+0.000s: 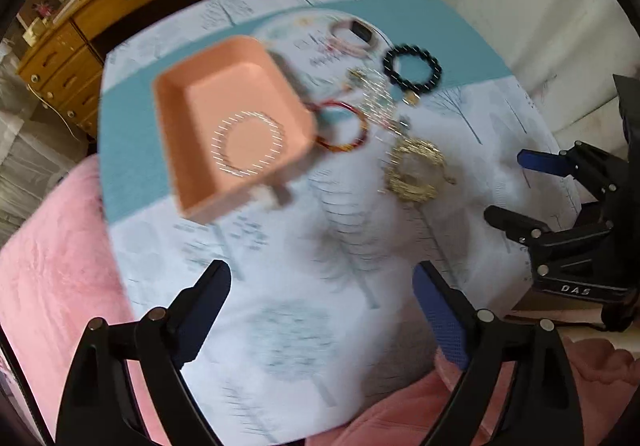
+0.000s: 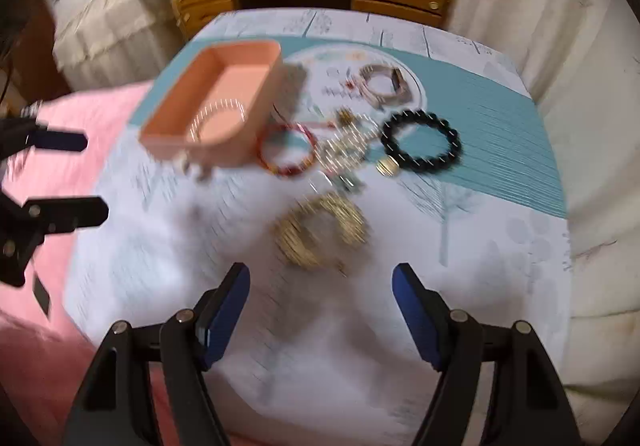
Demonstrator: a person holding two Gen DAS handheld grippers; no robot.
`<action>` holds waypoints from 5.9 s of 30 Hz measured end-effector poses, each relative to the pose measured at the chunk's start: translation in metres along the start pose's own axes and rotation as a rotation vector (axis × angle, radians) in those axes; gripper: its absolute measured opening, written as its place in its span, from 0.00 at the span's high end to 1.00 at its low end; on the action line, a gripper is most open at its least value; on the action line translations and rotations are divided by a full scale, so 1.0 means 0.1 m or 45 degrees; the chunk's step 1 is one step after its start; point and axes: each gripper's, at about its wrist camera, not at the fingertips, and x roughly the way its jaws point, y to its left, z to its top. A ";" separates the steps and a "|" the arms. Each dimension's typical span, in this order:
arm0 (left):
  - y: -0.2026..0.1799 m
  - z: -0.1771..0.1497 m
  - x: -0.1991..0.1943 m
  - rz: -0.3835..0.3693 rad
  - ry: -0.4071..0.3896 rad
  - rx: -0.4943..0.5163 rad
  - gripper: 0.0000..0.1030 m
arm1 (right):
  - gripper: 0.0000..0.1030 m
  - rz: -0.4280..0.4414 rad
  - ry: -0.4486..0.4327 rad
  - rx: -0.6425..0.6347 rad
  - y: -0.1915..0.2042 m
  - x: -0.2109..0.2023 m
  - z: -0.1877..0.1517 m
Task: Organize jewelry
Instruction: 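Move the left tool over the gold hair comb, then grasp the gold hair comb with the left tool while the right tool grasps the black bead bracelet, then carry the comb and black bracelet into the tray and open both tools, then withdraw both tools from the tray toward the remaining jewelry, then close the right tool on the gold coin pendant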
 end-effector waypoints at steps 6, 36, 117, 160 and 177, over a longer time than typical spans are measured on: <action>-0.41 0.01 0.27 0.042 0.028 -0.154 0.11 | 0.28 0.089 0.067 -0.047 -0.60 0.09 -0.16; -0.86 0.59 1.05 0.242 -0.145 -0.599 0.16 | 0.22 0.231 -0.212 -0.114 -1.37 1.09 1.07; 1.52 0.96 -0.16 -0.049 -0.348 -0.511 0.09 | 0.32 0.325 -0.158 0.174 0.79 0.08 1.32; -0.88 0.27 0.60 0.055 -0.458 -0.350 0.60 | 0.49 0.045 -0.403 -0.513 -0.64 0.28 0.27; -0.82 0.60 1.11 0.126 -0.465 -0.365 0.78 | 0.65 0.200 -0.261 -0.656 -0.67 1.01 0.65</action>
